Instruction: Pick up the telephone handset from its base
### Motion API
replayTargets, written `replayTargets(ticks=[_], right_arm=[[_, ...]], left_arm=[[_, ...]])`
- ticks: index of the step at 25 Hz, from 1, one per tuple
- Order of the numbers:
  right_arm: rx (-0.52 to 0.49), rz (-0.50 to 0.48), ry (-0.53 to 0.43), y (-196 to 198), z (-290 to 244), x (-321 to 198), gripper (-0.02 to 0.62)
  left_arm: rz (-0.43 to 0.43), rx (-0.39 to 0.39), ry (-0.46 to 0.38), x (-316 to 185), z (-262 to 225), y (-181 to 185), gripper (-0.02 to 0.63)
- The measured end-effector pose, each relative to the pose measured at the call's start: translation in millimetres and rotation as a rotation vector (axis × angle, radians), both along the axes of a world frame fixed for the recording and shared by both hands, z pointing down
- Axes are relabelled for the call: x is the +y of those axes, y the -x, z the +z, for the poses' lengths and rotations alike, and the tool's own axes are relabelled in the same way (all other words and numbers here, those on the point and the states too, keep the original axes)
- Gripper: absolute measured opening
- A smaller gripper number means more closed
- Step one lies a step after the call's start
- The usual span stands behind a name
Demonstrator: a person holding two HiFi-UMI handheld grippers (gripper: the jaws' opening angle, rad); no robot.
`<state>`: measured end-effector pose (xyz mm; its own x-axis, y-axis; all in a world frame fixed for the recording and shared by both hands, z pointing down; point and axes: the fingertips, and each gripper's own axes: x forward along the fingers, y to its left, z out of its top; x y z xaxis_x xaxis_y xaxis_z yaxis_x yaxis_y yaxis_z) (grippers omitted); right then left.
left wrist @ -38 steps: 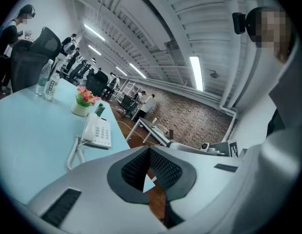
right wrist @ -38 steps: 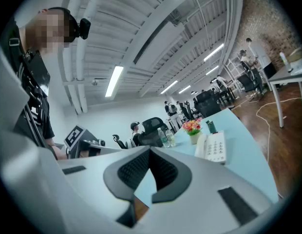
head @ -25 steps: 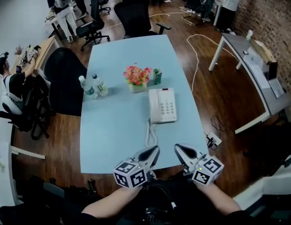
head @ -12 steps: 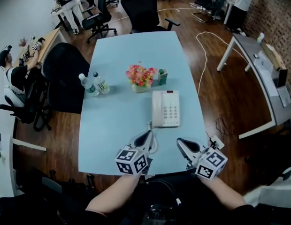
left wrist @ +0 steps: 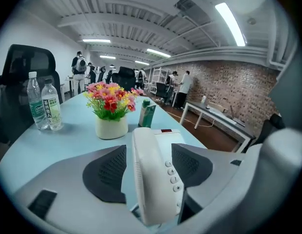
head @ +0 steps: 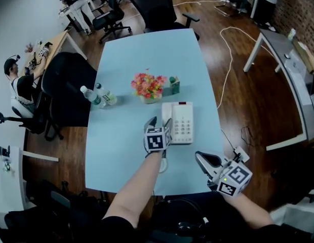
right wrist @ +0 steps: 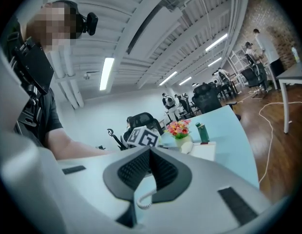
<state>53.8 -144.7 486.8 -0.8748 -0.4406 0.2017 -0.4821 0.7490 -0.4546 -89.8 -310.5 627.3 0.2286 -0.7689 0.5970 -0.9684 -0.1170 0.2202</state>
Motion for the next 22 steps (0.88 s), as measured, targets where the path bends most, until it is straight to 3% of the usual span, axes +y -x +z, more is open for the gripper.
replayTargets(ticks=[4,10,15,18,22], right_arm=[[0.005,0.037,0.027,-21.9,13.2,-1.2,0.017],[0.005,0.104,0.029,-51.6,18.0,-9.1,0.017],[-0.005,0.167,0.035,-68.4,18.9,-11.5,0.017],[-0.006,0.183,0.032,-70.1,16.7,-9.9,0.017],[-0.003,0.183,0.016,-62.7,12.1,-6.7,0.017]], left_arm=[[-0.005,-0.057,0.062,-30.9,25.2,-11.5,0.287],[-0.054,-0.143,0.124,-45.2,53.9,0.1,0.287],[-0.034,-0.126,0.128,-46.4,56.6,-4.1,0.287],[-0.019,-0.105,0.123,-45.5,54.9,-7.8,0.241],[-0.029,-0.041,0.099,-49.3,41.7,-4.4,0.241]])
